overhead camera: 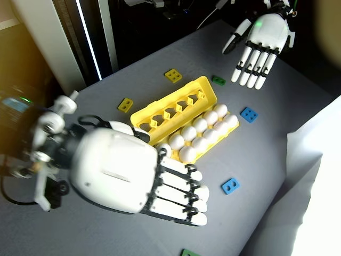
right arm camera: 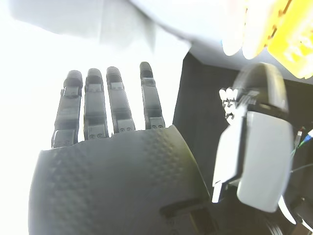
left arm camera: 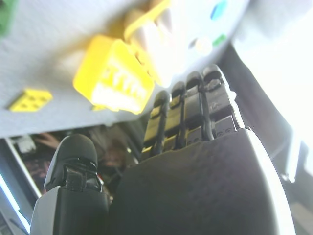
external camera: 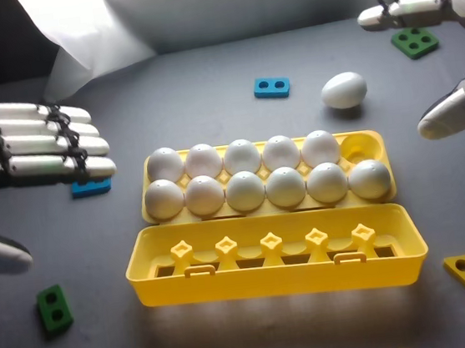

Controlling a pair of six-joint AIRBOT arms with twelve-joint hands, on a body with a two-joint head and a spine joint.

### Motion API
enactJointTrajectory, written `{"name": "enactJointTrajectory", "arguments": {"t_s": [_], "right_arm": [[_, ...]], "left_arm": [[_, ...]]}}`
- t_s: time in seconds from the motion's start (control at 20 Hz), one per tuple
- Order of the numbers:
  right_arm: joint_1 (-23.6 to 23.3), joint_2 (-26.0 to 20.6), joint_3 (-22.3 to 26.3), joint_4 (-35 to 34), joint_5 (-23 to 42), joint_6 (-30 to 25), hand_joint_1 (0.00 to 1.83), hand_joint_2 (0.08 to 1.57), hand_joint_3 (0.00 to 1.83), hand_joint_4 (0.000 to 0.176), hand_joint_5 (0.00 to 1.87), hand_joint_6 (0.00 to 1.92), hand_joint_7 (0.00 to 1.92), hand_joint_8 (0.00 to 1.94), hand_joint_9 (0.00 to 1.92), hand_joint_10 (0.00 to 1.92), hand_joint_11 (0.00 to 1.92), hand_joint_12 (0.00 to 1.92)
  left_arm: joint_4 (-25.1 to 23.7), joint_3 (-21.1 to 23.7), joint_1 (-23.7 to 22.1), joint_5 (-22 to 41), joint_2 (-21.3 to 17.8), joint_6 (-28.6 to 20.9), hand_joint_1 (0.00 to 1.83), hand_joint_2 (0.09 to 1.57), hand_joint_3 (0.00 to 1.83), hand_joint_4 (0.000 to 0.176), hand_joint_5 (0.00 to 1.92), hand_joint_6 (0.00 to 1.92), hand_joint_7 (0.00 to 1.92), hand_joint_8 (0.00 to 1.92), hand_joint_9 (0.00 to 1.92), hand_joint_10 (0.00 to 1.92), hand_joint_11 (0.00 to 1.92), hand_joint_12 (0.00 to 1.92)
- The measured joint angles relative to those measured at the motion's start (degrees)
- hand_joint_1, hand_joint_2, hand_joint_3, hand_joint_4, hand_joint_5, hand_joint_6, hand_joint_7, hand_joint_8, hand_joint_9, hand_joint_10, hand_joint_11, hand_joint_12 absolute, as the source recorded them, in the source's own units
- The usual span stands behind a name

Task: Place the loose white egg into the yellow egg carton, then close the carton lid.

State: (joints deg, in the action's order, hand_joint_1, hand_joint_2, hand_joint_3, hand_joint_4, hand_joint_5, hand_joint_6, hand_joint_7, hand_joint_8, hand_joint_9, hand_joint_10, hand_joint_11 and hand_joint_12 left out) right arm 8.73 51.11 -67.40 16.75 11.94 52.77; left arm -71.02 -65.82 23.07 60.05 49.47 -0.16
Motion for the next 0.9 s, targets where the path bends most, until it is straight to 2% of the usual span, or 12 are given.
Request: {"name": "enactJointTrajectory", "arguments": {"t_s": [0.05,0.1,0.25,0.35,0.5,0.65,0.8,0.9], "right_arm": [[-0.48,1.33,-1.29,-0.04,0.02,0.52,0.43,0.65,0.00,0.176,0.17,0.01,0.00,0.00,0.00,0.00,0.00,0.00],[-0.72,2.38,-2.49,-0.09,0.35,1.05,0.48,0.64,0.00,0.176,0.21,0.02,0.00,0.00,0.00,0.00,0.00,0.00],[-0.87,5.05,-5.31,-0.04,0.57,1.55,0.51,0.65,0.00,0.176,0.48,0.02,0.00,0.00,0.00,0.00,0.00,0.00],[-0.87,7.41,-7.74,-0.07,0.66,1.57,0.51,0.65,0.00,0.176,0.60,0.02,0.00,0.00,0.00,0.00,0.00,0.00],[-0.87,10.84,-11.34,-0.07,0.66,1.55,0.55,0.66,0.01,0.176,0.64,0.02,0.00,0.00,0.00,0.00,0.00,0.00],[-0.85,14.43,-15.23,-0.04,1.20,1.57,0.70,0.72,0.02,0.176,0.68,0.03,0.00,0.00,0.00,0.00,0.00,0.00],[-0.85,17.40,-18.88,0.33,1.79,1.57,0.75,0.73,0.01,0.176,0.76,0.02,0.00,0.00,0.00,0.00,0.00,0.00],[-0.57,19.15,-20.76,3.30,2.89,1.57,0.77,0.73,0.00,0.176,0.77,0.02,0.00,0.00,0.00,0.00,0.00,0.00]], "left_arm": [[0.09,-1.20,-0.11,0.72,0.00,-2.75,0.00,1.29,0.00,0.000,0.00,0.00,0.00,0.00,0.00,0.00,0.00,0.00],[-1.07,-2.23,-0.11,0.81,0.00,-4.37,0.00,1.29,0.00,0.000,0.00,0.00,0.00,0.00,0.00,0.00,0.00,0.00],[-6.23,-4.46,-0.11,1.68,0.00,-5.11,0.00,1.29,0.00,0.000,0.03,0.01,0.01,0.00,0.00,0.00,0.00,0.00],[-7.21,-6.58,0.04,4.33,0.02,-7.63,0.00,1.28,0.00,0.000,0.03,0.01,0.00,0.00,0.00,0.00,0.00,0.00],[-7.37,-7.39,0.20,8.59,0.07,-7.89,0.00,1.27,0.00,0.000,0.03,0.01,0.01,0.00,0.00,0.00,0.00,0.00],[-10.88,-7.23,0.20,13.44,0.44,-8.90,0.00,1.26,0.00,0.000,0.05,0.01,0.03,0.01,0.00,0.00,0.00,0.00],[-10.60,-7.10,2.03,13.86,1.51,-9.14,0.00,1.24,0.00,0.000,0.05,0.01,0.02,0.01,0.00,0.00,0.00,0.00],[-10.93,-6.84,3.26,14.25,2.23,-8.98,0.00,1.25,0.00,0.000,0.03,0.00,0.00,0.00,0.00,0.00,0.00,0.00]]}}
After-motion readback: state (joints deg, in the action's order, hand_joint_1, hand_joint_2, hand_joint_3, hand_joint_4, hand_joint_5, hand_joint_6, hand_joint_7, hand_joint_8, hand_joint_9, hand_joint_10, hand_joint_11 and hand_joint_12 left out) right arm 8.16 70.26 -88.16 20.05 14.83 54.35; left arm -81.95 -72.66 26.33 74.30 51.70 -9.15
